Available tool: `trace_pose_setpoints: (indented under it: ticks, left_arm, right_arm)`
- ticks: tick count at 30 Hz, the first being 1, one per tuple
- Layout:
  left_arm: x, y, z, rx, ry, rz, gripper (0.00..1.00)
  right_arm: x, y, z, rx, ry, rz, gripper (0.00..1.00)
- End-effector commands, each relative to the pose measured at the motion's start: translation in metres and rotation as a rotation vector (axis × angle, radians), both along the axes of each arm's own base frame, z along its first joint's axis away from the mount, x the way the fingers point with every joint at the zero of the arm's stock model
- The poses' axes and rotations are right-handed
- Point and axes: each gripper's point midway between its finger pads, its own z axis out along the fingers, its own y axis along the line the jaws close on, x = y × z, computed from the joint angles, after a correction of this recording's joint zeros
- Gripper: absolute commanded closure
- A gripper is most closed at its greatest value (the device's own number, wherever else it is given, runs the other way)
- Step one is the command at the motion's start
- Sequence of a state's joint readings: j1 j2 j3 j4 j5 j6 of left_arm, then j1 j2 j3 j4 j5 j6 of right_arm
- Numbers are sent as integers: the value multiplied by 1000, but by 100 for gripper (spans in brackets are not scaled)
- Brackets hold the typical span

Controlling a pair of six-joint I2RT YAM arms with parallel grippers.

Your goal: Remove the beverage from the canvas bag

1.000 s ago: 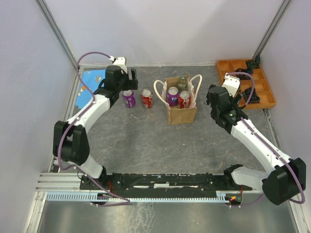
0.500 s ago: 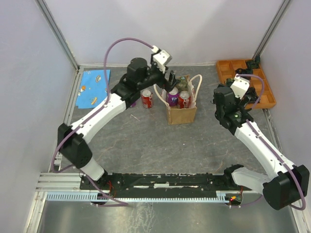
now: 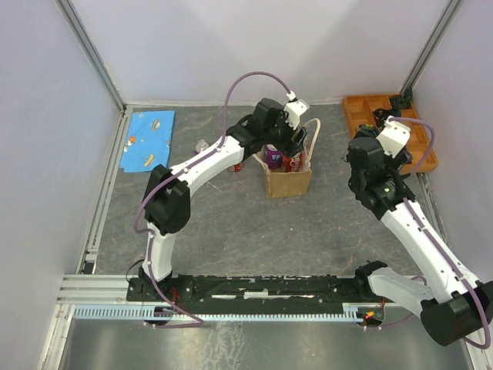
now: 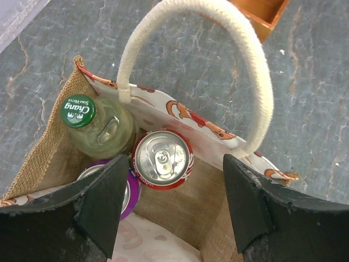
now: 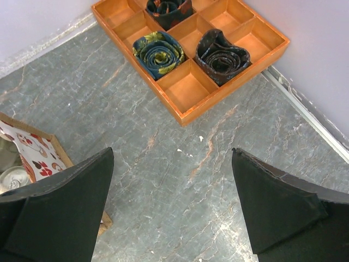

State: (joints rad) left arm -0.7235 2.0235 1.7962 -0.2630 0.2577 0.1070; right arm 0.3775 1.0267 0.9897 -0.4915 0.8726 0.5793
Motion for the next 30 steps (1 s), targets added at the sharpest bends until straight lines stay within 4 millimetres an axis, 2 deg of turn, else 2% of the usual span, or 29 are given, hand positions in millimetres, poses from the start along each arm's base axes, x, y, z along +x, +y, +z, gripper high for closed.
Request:
trace_pose_setpoints:
  ticks: [1,4,12,17,30]
  left_arm:
    - [10,-5,10,54,-55,33,23]
    - [15,-1,-10,111,-44,73,19]
    - [18,2,-40,177,-21,94,18]
    - [21,3,-57,218,-18,114,18]
    - [22,-5,-75,226,-4,99,18]
  right_arm:
    - [-5,-10,33,-4,-73,-40,3]
    - [-9,-12,40,-4,-92,-47,3]
    - [-15,-18,50,-11,-121,-59,2]
    - [-16,-18,49,-12,-118,-55,1]
    - [-14,-14,41,4,-108,-40,1]
